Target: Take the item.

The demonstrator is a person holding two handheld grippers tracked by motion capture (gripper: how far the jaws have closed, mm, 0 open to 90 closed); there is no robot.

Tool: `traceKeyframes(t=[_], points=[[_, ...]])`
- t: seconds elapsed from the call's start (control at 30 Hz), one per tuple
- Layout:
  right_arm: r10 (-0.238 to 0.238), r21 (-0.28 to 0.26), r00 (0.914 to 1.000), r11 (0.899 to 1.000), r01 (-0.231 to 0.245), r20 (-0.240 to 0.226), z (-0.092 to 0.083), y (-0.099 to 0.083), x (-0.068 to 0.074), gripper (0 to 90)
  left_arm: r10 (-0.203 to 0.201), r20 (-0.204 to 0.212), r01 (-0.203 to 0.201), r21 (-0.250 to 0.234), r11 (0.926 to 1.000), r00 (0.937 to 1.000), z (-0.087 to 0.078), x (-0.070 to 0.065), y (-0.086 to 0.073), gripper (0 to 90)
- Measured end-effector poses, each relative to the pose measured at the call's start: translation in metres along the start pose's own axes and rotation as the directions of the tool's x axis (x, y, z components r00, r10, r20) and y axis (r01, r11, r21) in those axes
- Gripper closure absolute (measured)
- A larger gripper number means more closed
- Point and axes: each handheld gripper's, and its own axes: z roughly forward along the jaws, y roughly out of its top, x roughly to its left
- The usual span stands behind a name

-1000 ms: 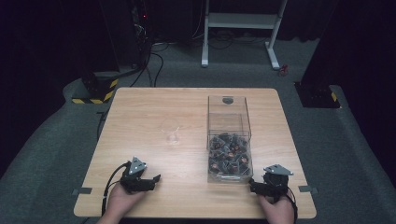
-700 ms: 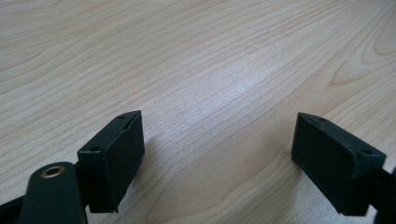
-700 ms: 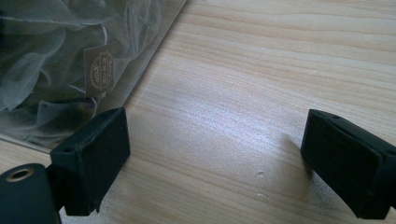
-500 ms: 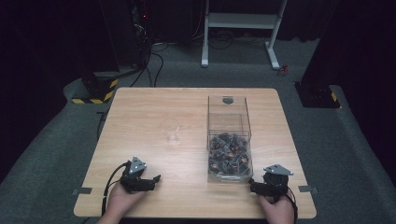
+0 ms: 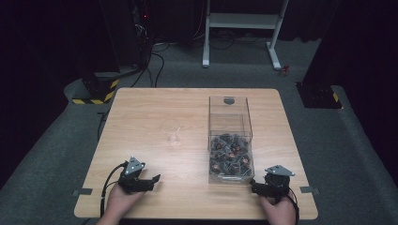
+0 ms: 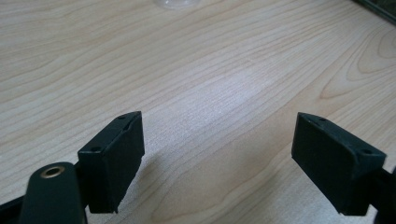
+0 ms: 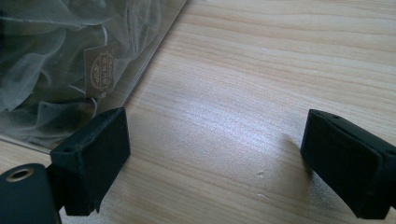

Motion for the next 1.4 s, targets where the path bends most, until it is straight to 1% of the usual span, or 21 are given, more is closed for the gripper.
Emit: traceKeyframes(t=[0.07,0.13,0.17,0.27,0.33,0.37,0.4,0.5,0.53,0.73,0.77,0.8,0.87,0.93,0.97,1.03,1.13,1.17,1.23,1.33,1.4], points=[[0.000,0.000,1.0000,1.000,0.000,0.000,0.000,0.000,0.000,8.0,-0.004,-0.001,0.004,-0.005,1.0000,1.0000,-0.001,-0.001,0.000,17.7],[0.000,0.000,1.0000,1.000,0.000,0.000,0.000,0.000,0.000,7.9,0.003,0.002,-0.003,-0.028,0.9996,1.0000,-0.005,-0.001,0.002,17.7],[0.000,0.000,1.0000,1.000,0.000,0.000,0.000,0.000,0.000,7.9,-0.004,0.005,0.004,-0.041,0.9991,1.0000,-0.006,-0.002,0.002,17.5],[0.000,0.000,1.0000,1.000,0.000,0.000,0.000,0.000,0.000,8.0,-0.004,0.007,0.005,-0.067,0.9977,1.0000,-0.009,-0.002,0.003,16.4],[0.000,0.000,1.0000,1.000,0.000,0.000,0.000,0.000,0.000,8.0,-0.012,0.017,0.013,-0.080,0.9967,0.9998,-0.011,-0.002,0.004,16.1],[0.000,0.000,1.0000,1.000,0.000,0.000,0.000,0.000,0.000,8.0,-0.006,0.016,0.007,-0.085,0.9964,0.9999,-0.012,-0.002,0.005,15.4],[0.000,0.000,1.0000,1.000,0.000,0.000,0.000,0.000,0.000,8.0,-0.009,0.020,0.010,-0.090,0.9959,0.9998,-0.013,-0.003,0.005,15.3],[0.000,0.000,1.0000,1.000,0.000,0.000,0.000,0.000,0.000,8.0,-0.006,0.023,0.009,-0.098,0.9951,0.9997,-0.014,-0.005,0.007,15.2],[0.000,0.000,1.0000,1.000,0.000,0.000,0.000,0.000,0.000,8.0,0.001,0.026,0.002,-0.099,0.9951,0.9997,-0.015,-0.004,0.007,15.2],[0.001,0.000,1.0000,1.000,-0.001,-0.001,0.000,0.000,0.000,8.0,-0.003,0.045,0.008,-0.104,0.9945,0.9990,-0.016,-0.008,0.010,14.9],[0.000,0.000,1.0000,1.000,0.000,0.000,0.000,0.000,0.000,8.0,0.006,0.045,-0.001,-0.105,0.9945,0.9989,-0.016,-0.008,0.010,14.9],[0.000,0.000,1.0000,1.000,0.000,0.000,0.000,0.000,0.000,8.0,-0.005,0.054,0.011,-0.106,0.9943,0.9986,-0.016,-0.009,0.011,14.5],[0.000,0.000,1.0000,1.000,0.000,0.000,0.000,0.000,0.000,8.0,0.000,0.055,0.007,-0.116,0.9932,0.9985,-0.017,-0.008,0.011,14.4],[0.000,0.000,1.0000,1.000,0.000,0.000,0.000,0.000,0.000,8.0,-0.015,0.062,0.022,-0.123,0.9922,0.9980,-0.018,-0.008,0.011,14.4],[0.000,0.000,1.0000,1.000,0.000,-0.001,0.000,0.000,0.000,8.0,-0.011,0.064,0.019,-0.127,0.9917,0.9979,-0.019,-0.008,0.012,14.4],[0.000,0.000,1.0000,1.000,0.000,-0.001,0.000,0.000,0.000,8.0,-0.022,0.066,0.030,-0.132,0.9907,0.9976,-0.019,-0.008,0.012,14.4],[0.000,0.000,1.0000,1.000,0.000,0.000,0.000,0.000,0.000,8.0,-0.024,0.073,0.034,-0.138,0.9899,0.9970,-0.020,-0.008,0.013,14.4],[0.000,0.000,1.0000,1.000,0.000,0.000,0.000,0.000,0.000,8.0,-0.024,0.075,0.034,-0.141,0.9894,0.9969,-0.021,-0.009,0.014,14.5],[0.000,0.000,1.0000,1.000,0.000,-0.001,0.000,0.000,0.000,8.1,-0.008,0.071,0.018,-0.141,0.9898,0.9974,-0.022,-0.010,0.016,14.5],[0.000,0.000,1.0000,1.000,0.000,0.000,0.000,0.000,0.000,8.1,-0.016,0.082,0.028,-0.147,0.9887,0.9965,-0.023,-0.012,0.017,14.9],[0.000,0.000,1.0000,1.000,0.000,0.000,0.000,0.000,0.000,8.0,-0.011,0.087,0.022,-0.135,0.9906,0.9961,-0.024,-0.013,0.018,15.0]])
